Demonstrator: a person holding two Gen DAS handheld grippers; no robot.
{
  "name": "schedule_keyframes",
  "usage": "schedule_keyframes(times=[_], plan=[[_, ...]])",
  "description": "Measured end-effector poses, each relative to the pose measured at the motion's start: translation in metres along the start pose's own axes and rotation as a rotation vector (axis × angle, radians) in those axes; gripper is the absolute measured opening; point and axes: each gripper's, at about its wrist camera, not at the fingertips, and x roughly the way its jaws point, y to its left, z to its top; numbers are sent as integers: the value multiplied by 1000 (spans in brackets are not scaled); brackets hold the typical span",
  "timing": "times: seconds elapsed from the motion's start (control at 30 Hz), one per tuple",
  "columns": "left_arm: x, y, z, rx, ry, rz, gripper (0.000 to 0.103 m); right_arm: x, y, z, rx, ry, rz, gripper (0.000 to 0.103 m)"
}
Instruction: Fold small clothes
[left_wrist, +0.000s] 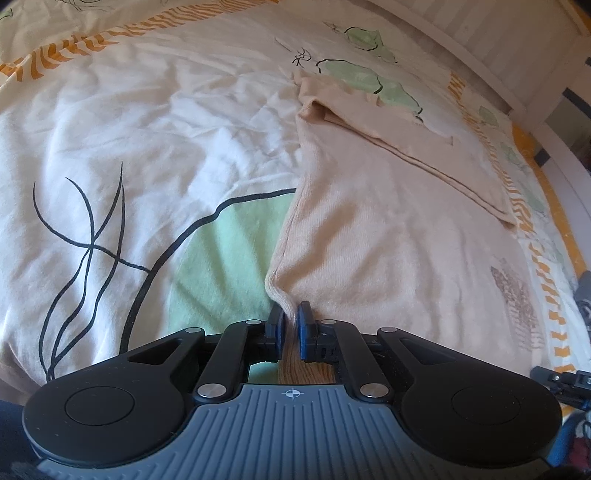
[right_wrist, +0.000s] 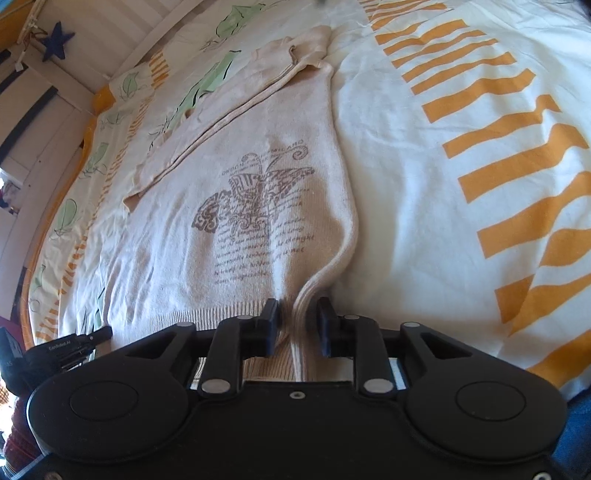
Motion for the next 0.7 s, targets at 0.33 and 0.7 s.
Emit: schedule_keyframes(times=[0.33, 0.7], plan=[[4, -3, 1, 2, 4, -58, 33, 12, 18, 0, -75, 54, 126, 102], [0, -10, -3, 54, -10, -37, 33, -6, -2, 2, 16, 21, 41, 45]])
